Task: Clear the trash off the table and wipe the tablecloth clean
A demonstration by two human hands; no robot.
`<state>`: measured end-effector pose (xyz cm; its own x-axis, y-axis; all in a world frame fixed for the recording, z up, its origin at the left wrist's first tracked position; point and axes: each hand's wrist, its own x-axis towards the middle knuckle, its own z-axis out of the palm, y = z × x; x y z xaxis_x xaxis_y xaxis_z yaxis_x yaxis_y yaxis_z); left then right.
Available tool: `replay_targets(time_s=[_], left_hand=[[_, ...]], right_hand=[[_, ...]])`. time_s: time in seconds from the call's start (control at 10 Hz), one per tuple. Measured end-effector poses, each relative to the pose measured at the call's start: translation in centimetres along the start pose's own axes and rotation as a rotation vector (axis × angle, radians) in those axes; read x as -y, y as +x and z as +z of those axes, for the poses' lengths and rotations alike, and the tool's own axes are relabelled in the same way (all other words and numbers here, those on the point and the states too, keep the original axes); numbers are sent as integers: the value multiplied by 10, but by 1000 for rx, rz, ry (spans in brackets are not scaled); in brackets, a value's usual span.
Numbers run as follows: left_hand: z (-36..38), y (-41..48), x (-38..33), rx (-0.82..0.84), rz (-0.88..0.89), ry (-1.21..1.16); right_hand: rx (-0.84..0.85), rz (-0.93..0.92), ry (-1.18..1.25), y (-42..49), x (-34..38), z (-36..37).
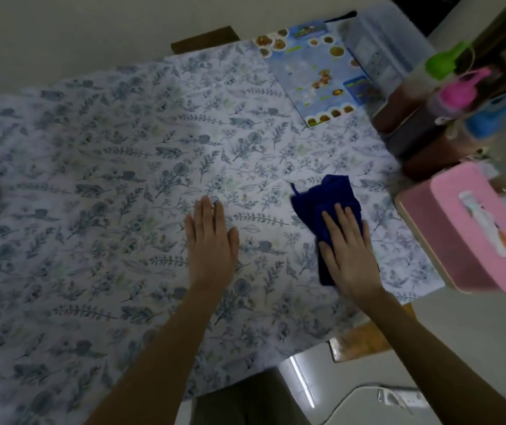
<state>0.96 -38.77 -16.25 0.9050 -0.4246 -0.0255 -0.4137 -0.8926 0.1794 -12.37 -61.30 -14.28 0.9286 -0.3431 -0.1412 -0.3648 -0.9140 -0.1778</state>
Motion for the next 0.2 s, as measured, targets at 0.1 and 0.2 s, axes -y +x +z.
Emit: replay_targets(time_s=[0.1,0.2], left_hand=[[-8,2,2,51,2,-8],[-13,1,8,81,38,-94]], right_hand=[[30,-46,-71,15,0,-3],[63,-214,-166,15,8,-12]])
